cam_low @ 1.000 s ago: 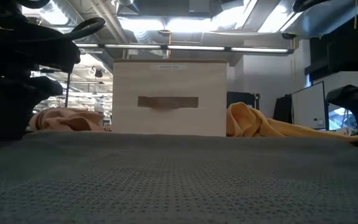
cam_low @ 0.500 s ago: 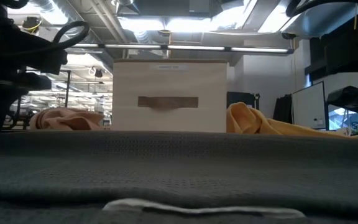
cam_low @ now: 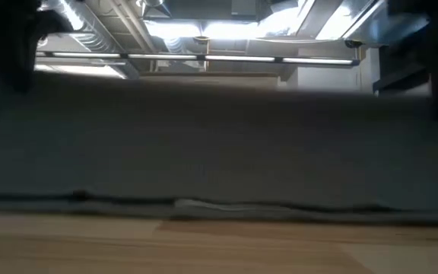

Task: Fold towel
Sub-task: Fold the dark gray towel

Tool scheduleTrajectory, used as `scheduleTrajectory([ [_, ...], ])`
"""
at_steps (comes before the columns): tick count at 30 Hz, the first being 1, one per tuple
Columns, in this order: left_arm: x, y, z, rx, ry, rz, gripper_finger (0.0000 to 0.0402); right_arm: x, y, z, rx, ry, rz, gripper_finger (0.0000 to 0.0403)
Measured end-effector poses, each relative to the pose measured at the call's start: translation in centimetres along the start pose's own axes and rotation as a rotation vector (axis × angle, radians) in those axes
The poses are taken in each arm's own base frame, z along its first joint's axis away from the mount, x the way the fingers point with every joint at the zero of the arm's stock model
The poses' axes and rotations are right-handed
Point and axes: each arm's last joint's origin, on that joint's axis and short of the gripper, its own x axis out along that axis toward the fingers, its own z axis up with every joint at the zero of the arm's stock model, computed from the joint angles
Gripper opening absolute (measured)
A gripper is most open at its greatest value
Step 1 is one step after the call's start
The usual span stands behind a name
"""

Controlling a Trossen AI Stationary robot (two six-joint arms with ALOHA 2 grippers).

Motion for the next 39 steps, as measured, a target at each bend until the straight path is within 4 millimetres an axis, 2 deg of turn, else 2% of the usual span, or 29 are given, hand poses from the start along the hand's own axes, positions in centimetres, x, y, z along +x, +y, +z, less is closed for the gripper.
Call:
scheduleTrajectory([
  [6,-3.5,2.7,-0.4,-0.064,-0.056,0.138,0.0002,-3.4,-1.1,0.9,0.049,-0.018,-0.121,0.0003],
  [14,-4.5,3.7,-0.7,-0.139,-0.121,0.171,0.0002,-4.9,-1.8,1.3,0.063,-0.074,-0.235,0.0002],
  [21,-5.4,2.1,-1.1,-0.174,-0.127,0.042,0.0002,-7.0,-0.6,1.6,0.061,-0.095,-0.123,0.0002],
  [26,-7.4,-0.2,-1.2,-0.221,-0.192,-0.196,0.0005,-10.0,1.3,1.8,0.053,-0.176,0.021,0.0002],
  [29,-7.7,-1.5,-1.7,-0.227,-0.213,-0.318,0.0002,-11.0,2.1,0.9,0.068,-0.212,0.081,0.0002],
  [31,-7.3,-2.2,-2.4,-0.201,-0.221,-0.338,0.0002,-10.7,2.6,0.1,0.083,-0.222,0.103,0.0002],
  [34,-6.2,-2.2,-3.5,-0.222,-0.258,-0.284,0.0002,-9.2,2.8,-1.4,0.119,-0.242,0.092,0.0002],
  [39,-2.9,-1.2,-5.2,-0.283,-0.237,-0.180,0.0002,-4.4,2.7,-2.9,0.141,-0.232,0.086,0.0002],
])
